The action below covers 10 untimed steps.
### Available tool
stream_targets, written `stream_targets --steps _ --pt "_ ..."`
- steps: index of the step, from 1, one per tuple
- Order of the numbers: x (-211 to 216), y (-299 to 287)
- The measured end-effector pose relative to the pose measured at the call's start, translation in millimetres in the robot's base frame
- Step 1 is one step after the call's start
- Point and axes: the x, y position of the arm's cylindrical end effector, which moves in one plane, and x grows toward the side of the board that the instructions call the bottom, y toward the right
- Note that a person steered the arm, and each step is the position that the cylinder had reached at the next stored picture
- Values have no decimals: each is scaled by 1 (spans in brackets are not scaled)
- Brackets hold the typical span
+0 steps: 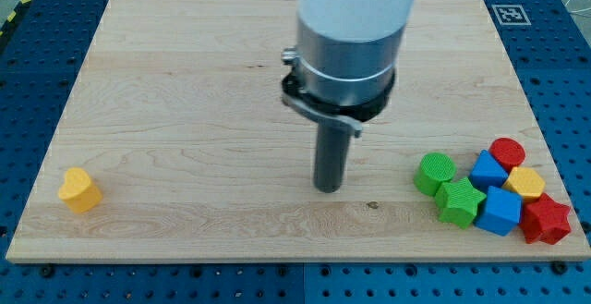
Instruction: Push the yellow heart bit a up
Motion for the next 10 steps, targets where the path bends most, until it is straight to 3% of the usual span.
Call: stream_targets --steps 7,10 --pt "47 -206" --pt "31 -293"
